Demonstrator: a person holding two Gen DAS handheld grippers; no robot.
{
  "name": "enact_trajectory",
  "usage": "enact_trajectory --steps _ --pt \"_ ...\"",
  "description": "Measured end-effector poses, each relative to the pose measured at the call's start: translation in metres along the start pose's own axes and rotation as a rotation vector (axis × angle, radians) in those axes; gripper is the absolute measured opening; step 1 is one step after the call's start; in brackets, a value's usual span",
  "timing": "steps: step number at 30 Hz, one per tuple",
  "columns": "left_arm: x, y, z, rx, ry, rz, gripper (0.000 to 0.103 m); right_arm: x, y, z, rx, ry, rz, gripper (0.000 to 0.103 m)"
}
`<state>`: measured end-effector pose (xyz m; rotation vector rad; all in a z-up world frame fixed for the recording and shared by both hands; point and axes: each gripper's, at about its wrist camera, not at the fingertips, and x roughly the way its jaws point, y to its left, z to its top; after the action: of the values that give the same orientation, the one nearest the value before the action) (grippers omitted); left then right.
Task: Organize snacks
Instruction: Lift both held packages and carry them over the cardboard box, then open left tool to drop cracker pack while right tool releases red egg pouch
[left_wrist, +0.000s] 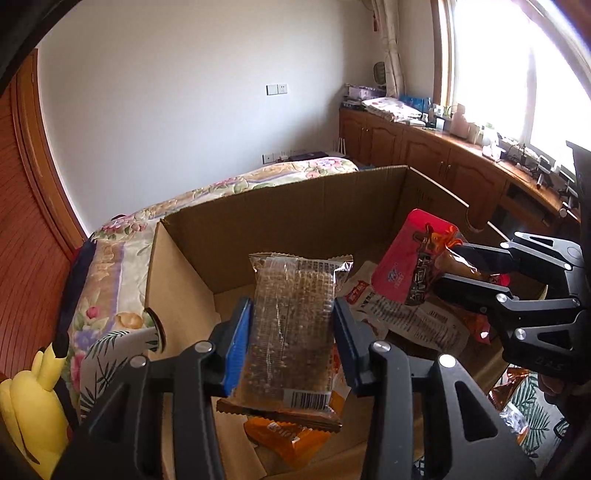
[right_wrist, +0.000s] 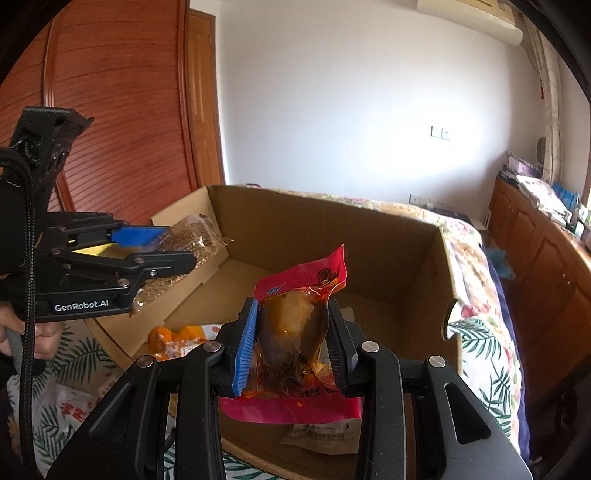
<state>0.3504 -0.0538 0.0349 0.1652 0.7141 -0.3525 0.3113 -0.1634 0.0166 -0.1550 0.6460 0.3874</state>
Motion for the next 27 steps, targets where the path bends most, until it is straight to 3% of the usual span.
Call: enact_trajectory --steps 17,27 --pt "0.011 -0.008 -0.011 0.022 0.051 -0.008 0.046 0.017 -0.006 -0.001 0.05 0.063 -0.008 0.037" --pt "-0.001 -0.009 -0.013 0.025 0.024 0.013 0.05 0.003 -0.002 -0.004 0.034 0.051 -0.023 0.041"
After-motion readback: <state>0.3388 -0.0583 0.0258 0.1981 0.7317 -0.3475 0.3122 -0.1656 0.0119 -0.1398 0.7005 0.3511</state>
